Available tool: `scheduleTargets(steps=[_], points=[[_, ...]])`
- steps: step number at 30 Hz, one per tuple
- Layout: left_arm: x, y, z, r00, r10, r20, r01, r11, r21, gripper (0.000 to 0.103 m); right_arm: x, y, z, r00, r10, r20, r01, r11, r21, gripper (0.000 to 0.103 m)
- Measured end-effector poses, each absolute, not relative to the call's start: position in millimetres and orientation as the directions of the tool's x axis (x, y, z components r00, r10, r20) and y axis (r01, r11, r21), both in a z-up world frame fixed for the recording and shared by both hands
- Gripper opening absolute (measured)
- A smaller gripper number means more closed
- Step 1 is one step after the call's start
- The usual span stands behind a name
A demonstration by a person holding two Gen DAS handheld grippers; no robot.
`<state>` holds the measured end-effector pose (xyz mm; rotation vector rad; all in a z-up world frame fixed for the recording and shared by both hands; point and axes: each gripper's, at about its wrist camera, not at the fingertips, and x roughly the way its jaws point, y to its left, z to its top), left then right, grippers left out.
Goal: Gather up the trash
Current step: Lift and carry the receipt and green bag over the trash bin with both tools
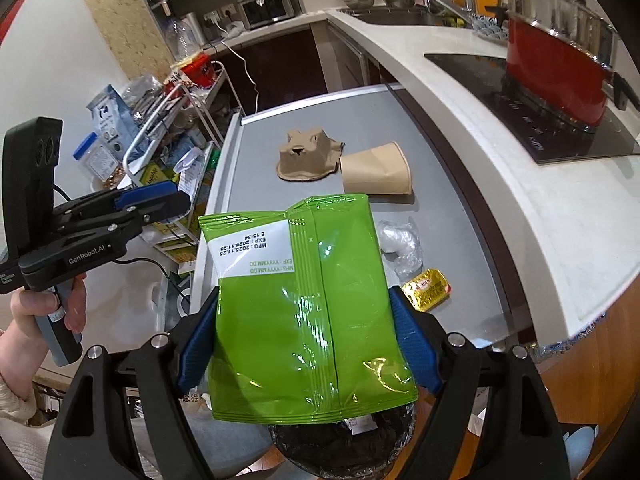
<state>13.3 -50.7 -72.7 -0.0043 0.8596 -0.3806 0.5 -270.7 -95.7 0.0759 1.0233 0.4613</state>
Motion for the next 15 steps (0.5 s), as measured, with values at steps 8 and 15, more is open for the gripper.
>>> scheduleTargets(steps=[8, 15], points=[[-29, -60, -65, 0.598, -0.322, -0.734, 0.334, 0.932, -0.136, 0.039, -44, -290, -89, 0.426, 0.416, -0.803, -0.34, 0.897, 0.284, 0.078], [-71, -72, -74, 0.573, -0.317, -0.756, 0.353, 0.928, -0.122, 0.039, -83, -305, -105, 0.379, 0.41, -0.829, -0.323, 0.899, 0.297, 0.078]])
